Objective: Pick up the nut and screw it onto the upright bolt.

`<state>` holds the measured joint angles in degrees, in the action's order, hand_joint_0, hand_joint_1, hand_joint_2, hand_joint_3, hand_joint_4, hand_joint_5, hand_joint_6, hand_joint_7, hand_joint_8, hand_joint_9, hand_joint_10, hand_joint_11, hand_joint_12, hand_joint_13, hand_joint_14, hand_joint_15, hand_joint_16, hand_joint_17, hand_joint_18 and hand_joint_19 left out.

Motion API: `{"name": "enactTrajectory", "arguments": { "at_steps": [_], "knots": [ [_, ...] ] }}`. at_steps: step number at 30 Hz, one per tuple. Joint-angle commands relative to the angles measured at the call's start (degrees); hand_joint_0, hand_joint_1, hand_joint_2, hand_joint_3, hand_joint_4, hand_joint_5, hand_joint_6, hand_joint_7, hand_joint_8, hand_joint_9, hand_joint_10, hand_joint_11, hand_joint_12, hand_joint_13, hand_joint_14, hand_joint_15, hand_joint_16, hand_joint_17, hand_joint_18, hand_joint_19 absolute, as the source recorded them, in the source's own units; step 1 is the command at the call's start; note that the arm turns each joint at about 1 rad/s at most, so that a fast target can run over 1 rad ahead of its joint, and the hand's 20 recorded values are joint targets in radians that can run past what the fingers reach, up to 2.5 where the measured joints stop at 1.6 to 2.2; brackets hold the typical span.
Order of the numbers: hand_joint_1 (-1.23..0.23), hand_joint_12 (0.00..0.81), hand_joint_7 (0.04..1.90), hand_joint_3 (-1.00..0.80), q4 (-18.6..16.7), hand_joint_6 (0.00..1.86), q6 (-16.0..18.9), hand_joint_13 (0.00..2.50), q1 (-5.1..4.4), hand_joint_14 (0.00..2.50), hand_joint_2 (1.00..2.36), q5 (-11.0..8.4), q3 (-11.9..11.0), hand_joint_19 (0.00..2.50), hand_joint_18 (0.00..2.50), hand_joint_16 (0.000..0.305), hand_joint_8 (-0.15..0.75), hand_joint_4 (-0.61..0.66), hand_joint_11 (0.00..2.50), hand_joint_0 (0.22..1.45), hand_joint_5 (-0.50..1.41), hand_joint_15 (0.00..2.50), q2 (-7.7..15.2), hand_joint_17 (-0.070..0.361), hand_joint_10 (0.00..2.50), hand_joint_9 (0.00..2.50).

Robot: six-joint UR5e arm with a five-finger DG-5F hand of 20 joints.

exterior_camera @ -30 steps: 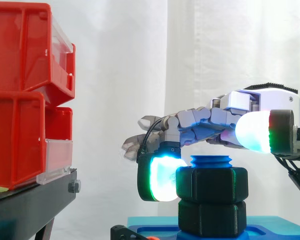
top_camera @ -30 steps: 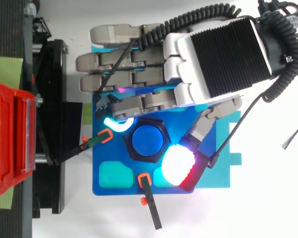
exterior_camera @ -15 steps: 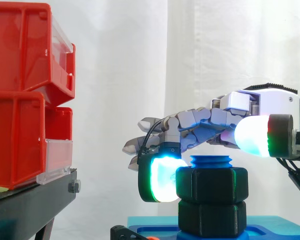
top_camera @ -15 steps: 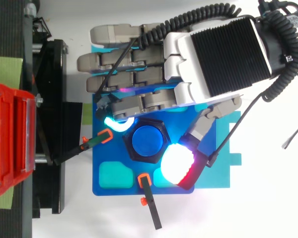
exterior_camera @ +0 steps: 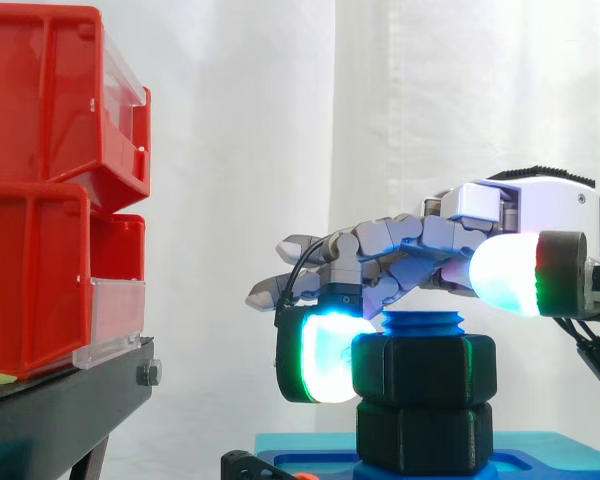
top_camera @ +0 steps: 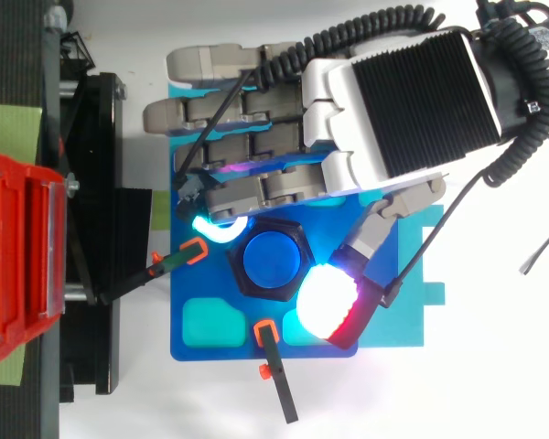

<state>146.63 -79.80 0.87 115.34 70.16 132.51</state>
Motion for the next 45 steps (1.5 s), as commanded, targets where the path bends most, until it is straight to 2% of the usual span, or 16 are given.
{"name": "enactTrajectory", "arguments": {
  "at_steps": [1,6,10,13,15,22,25,27,32,45],
  "knots": [
    [-0.15,0.289,1.27,-0.50,-0.21,0.62,-0.01,0.37,0.00,0.00,1.00,0.06,-0.03,0.00,0.01,0.032,0.261,0.11,0.00,0.47,0.01,0.00,0.03,0.073,0.00,0.75],
    [-0.17,0.293,1.35,-0.50,-0.21,0.58,-0.01,0.37,0.00,0.00,1.00,0.06,-0.03,0.00,0.01,0.032,0.268,0.14,0.00,0.46,0.00,0.00,0.03,0.073,0.00,0.73],
    [-0.28,0.297,1.38,-0.50,-0.21,0.55,-0.01,0.35,0.09,0.00,1.00,0.06,-0.03,0.00,0.00,0.033,0.261,0.16,0.00,0.47,-0.01,0.00,0.03,0.075,0.00,0.70],
    [-0.27,0.300,1.39,-0.50,-0.21,0.54,-0.01,0.34,0.09,0.00,1.00,0.06,-0.03,0.00,0.00,0.034,0.261,0.18,0.00,0.46,0.00,0.00,0.03,0.077,0.00,0.70],
    [-0.25,0.301,1.46,-0.50,-0.21,0.50,-0.01,0.34,0.09,0.00,1.00,0.06,-0.03,0.00,0.00,0.035,0.261,0.18,0.00,0.46,0.00,0.00,0.03,0.078,0.00,0.69],
    [-0.17,0.302,1.41,-0.50,-0.21,0.50,0.08,0.34,0.09,0.00,1.00,0.06,0.06,0.00,0.00,0.036,0.261,0.18,0.00,0.45,0.00,0.00,0.03,0.081,0.00,0.69],
    [-0.10,0.315,1.33,-0.50,0.05,0.50,0.17,0.33,0.09,0.00,1.00,0.06,0.06,0.00,0.00,0.039,0.263,0.20,0.00,0.43,-0.01,0.00,0.03,0.087,0.00,0.68],
    [-0.08,0.329,1.16,-0.50,0.14,0.50,0.17,0.33,0.18,0.00,1.00,0.06,-0.03,0.00,0.00,0.042,0.262,0.26,0.00,0.41,-0.02,0.00,0.03,0.095,0.00,0.67],
    [-0.06,0.342,0.95,-0.50,-0.03,0.50,0.17,0.30,0.18,0.00,1.00,0.06,-0.03,0.00,0.00,0.047,0.255,0.31,0.00,0.38,-0.04,0.00,0.03,0.105,0.00,0.64],
    [-0.08,0.347,0.91,-0.50,-0.21,0.50,0.17,0.29,0.18,0.00,1.00,0.15,0.06,0.00,0.00,0.047,0.259,0.32,0.00,0.38,-0.05,0.00,0.03,0.105,0.00,0.62]
  ]
}}
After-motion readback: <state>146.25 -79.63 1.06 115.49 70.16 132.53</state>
